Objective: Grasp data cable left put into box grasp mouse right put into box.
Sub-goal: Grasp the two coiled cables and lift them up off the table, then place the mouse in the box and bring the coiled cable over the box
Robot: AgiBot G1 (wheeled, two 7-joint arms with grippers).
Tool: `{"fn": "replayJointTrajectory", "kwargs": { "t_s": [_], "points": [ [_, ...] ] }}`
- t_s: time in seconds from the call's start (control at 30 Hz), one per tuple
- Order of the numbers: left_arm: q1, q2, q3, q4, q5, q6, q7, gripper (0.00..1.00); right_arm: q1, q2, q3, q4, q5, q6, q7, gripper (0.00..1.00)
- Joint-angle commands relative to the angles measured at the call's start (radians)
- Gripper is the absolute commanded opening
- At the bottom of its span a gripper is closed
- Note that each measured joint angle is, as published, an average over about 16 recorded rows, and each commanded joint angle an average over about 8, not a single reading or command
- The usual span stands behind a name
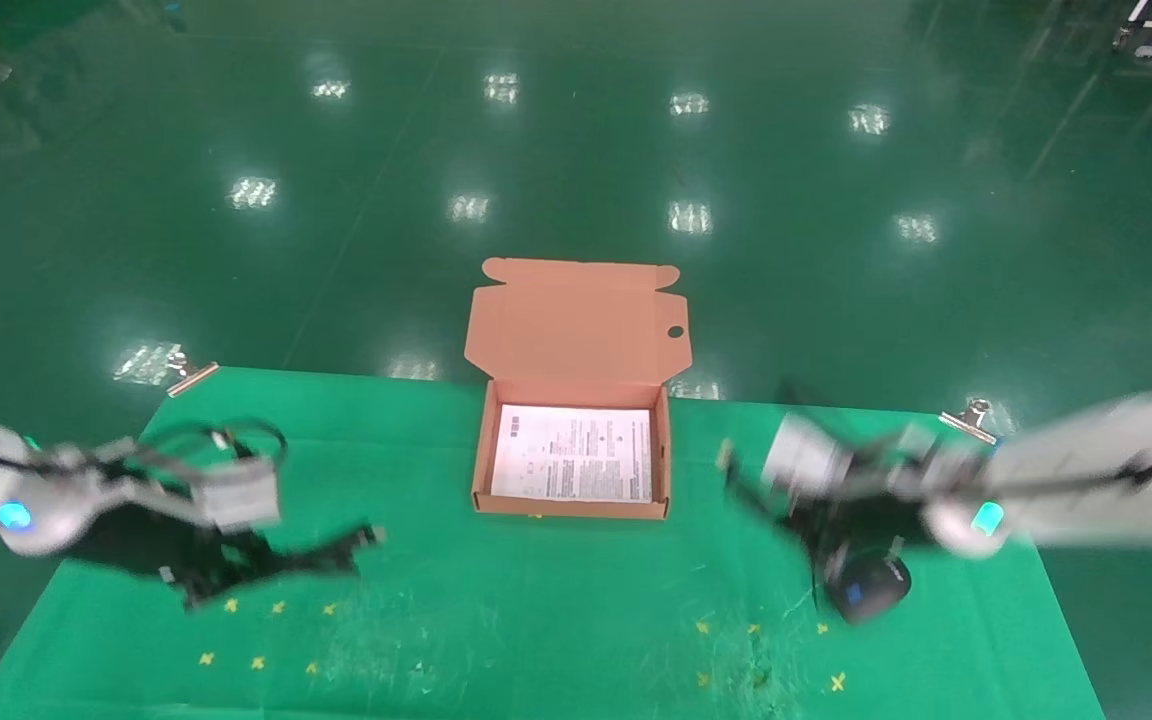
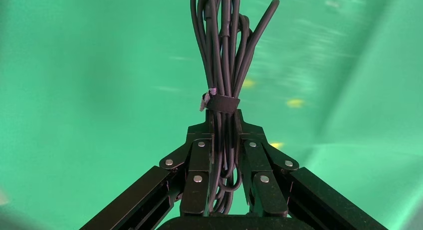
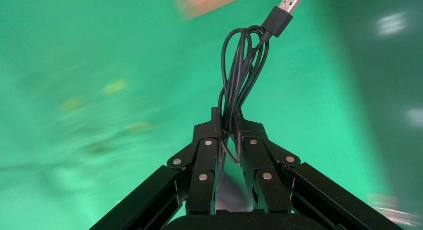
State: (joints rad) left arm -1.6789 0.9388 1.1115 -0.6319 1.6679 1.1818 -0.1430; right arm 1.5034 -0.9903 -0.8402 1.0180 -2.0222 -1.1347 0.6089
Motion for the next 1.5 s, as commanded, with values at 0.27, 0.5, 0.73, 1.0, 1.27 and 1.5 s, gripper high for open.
{"fn": "replayJointTrajectory", "kwargs": {
  "t_s": [0.27,0.5,0.73,1.0,1.27,1.5],
  "points": [
    [-0.111,-0.087,-0.037,-0.271,0.07,-0.108,-0.121,0.0,0.179,0.025,0.077,0.088,-0.03,0.056,0.058,0.0],
    [-0.182,-0.024,-0.067,-0.342,0.149,-0.256,-0.162,0.0,0.309,-0.132,0.114,-0.01,0.02,0.152,-0.005,0.0],
    [-0.245,0.061,-0.073,-0.285,0.222,-0.349,-0.16,0.0,0.409,-0.284,0.138,-0.179,0.087,0.241,-0.137,0.0],
    [-0.278,0.093,-0.076,-0.248,0.24,-0.37,-0.159,0.0,0.459,-0.343,0.151,-0.277,0.167,0.242,-0.271,0.0],
    [-0.266,0.068,-0.063,-0.263,0.264,-0.349,-0.178,0.0,0.441,-0.352,0.128,-0.284,0.195,0.255,-0.281,0.0],
    [-0.249,0.024,-0.038,-0.297,0.306,-0.295,-0.224,0.0,0.41,-0.363,0.081,-0.313,0.208,0.286,-0.285,0.0]
  ]
}}
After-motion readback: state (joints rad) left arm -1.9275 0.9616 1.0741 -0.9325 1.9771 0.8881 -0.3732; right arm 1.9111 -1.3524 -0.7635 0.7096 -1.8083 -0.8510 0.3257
